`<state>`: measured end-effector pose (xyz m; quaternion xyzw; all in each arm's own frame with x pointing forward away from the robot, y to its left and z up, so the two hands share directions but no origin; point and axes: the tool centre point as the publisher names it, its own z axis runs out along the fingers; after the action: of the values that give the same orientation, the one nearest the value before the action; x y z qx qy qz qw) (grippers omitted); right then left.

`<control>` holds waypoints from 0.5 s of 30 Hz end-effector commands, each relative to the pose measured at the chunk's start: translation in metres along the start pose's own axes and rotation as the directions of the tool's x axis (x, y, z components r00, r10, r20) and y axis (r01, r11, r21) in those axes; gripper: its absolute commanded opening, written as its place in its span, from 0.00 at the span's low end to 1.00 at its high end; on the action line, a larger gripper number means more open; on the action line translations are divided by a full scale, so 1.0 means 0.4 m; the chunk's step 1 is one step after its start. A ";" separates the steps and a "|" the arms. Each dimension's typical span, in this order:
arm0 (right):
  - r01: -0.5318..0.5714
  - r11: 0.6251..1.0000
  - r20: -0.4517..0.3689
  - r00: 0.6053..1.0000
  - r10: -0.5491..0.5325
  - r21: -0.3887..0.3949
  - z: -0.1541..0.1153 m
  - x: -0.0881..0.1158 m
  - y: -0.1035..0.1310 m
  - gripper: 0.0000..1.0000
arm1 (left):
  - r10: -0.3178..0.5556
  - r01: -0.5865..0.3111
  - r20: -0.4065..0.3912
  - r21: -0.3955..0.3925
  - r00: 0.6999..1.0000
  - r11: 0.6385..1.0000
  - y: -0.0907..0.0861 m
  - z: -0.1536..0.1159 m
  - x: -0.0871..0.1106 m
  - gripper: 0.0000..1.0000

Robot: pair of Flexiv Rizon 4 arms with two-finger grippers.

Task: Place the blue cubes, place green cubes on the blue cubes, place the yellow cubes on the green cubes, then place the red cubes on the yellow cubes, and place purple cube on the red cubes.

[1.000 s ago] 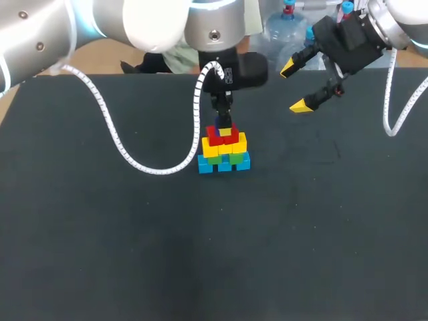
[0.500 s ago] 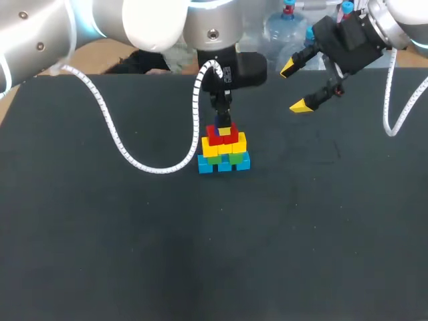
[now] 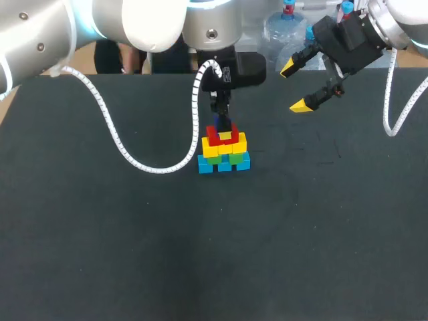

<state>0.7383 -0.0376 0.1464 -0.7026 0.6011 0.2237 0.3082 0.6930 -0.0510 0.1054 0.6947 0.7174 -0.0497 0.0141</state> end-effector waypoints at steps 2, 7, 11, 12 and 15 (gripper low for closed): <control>0.000 1.000 -0.001 1.000 0.000 0.002 0.000 -0.001 0.001 1.00 | 0.000 0.001 0.012 -0.006 1.000 1.000 0.003 0.000 0.003 1.00; 0.000 1.000 -0.001 1.000 0.000 0.002 0.000 -0.001 0.001 1.00 | 0.034 -0.027 0.097 -0.081 0.995 0.996 0.001 -0.014 0.011 1.00; 0.000 1.000 -0.001 1.000 0.000 0.002 0.000 -0.001 0.001 1.00 | 0.055 -0.030 0.165 -0.151 0.985 0.988 0.002 -0.023 0.027 1.00; 0.000 1.000 -0.001 1.000 0.000 0.002 0.000 -0.001 0.001 1.00 | 0.057 -0.027 0.183 -0.160 0.981 0.987 0.003 -0.023 0.033 1.00; 0.000 1.000 -0.001 1.000 0.000 0.002 0.000 -0.001 0.001 1.00 | 0.071 -0.026 0.235 -0.190 0.969 0.981 0.001 -0.025 0.046 1.00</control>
<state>0.7383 -0.0376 0.1464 -0.7025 0.6011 0.2237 0.3082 0.7104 -0.0502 0.1164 0.7061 0.6992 -0.0526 0.0986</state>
